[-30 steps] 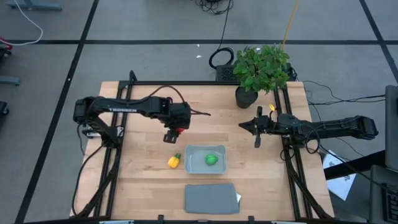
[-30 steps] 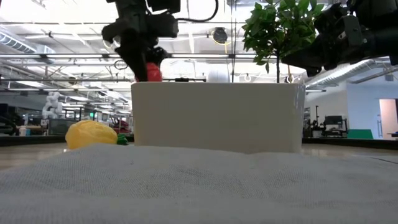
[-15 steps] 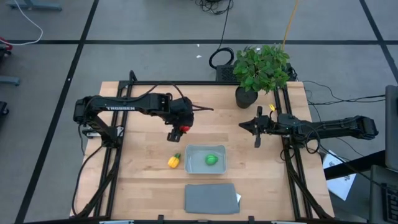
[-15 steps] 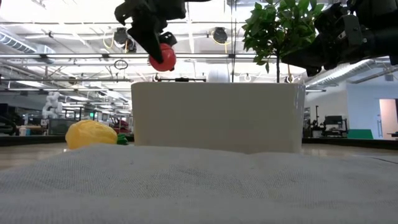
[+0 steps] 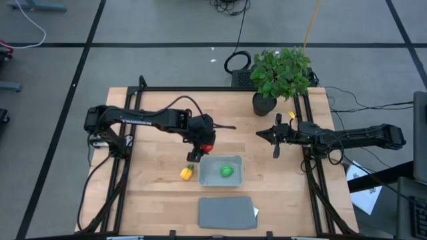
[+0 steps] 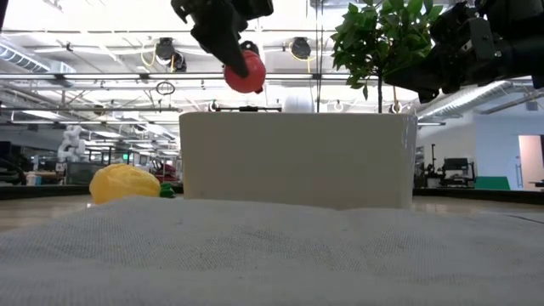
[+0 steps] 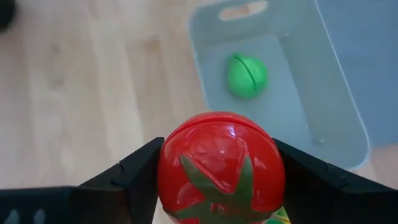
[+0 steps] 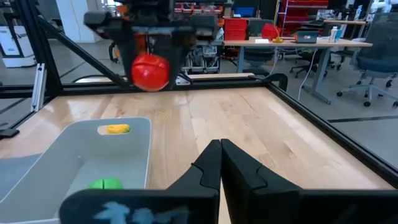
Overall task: Pick and placing Produce into tupperware
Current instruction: Put the tomato into the bin
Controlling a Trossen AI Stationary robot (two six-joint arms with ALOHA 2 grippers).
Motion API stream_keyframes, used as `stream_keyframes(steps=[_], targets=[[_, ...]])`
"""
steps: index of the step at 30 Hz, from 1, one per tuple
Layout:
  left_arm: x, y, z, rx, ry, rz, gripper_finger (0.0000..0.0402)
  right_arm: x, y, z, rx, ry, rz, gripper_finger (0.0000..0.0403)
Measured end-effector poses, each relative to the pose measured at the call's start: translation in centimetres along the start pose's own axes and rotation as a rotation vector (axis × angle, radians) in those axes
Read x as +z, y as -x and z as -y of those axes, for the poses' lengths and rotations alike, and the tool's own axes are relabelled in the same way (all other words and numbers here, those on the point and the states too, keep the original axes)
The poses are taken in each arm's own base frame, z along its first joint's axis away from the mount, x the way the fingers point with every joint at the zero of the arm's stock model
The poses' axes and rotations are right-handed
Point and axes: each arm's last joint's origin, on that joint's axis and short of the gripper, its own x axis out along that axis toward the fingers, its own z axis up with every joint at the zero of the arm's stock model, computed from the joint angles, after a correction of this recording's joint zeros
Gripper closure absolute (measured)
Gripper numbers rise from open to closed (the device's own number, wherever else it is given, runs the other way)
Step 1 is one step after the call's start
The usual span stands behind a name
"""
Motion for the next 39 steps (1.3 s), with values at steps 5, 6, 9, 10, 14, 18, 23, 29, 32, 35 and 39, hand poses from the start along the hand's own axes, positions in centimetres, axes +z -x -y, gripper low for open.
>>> stream_keyframes(steps=[5,6,9,10,14,18,23,29,32,35,39], targets=[[0.1,-2.0,0.3,-0.044,-0.03,-0.039,0.014,0.0,0.0,0.0,0.0,0.0,0.001,0.0403],[0.4,-2.2,0.3,-0.044,-0.035,-0.039,0.014,0.0,0.0,0.0,0.0,0.0,0.001,0.0403],[1.2,-3.1,-0.1,-0.044,-0.042,-0.04,0.014,0.1,0.0,0.0,0.0,-0.001,0.009,0.0403],[1.5,-3.5,-0.3,-0.044,-0.05,-0.042,0.014,0.1,0.0,0.0,0.0,-0.001,0.01,0.0403],[2.2,-5.0,-0.4,-0.083,-0.083,-0.053,0.014,0.1,0.0,0.0,0.0,-0.001,0.014,0.0403],[2.4,-6.7,0.0,-0.136,-0.114,-0.074,0.014,0.1,0.0,0.0,0.001,-0.001,0.014,0.0403],[2.2,-8.4,0.8,-0.225,-0.154,-0.112,0.014,0.1,0.0,0.0,0.0,-0.001,0.014,0.0403],[2.1,-9.3,1.2,-0.281,-0.169,-0.119,0.014,0.1,0.0,0.0,0.0,-0.001,0.014,0.0403],[2.0,-9.3,1.2,-0.286,-0.203,-0.121,0.014,0.1,0.0,0.0,0.0,-0.001,0.014,0.0403],[2.0,-9.3,1.2,-0.287,-0.273,-0.108,0.014,0.1,0.0,0.0,0.0,-0.001,0.014,0.0403],[2.0,-9.3,1.1,-0.262,-0.38,-0.104,0.014,0.1,0.0,0.0,0.0,-0.001,0.014,0.0403]])
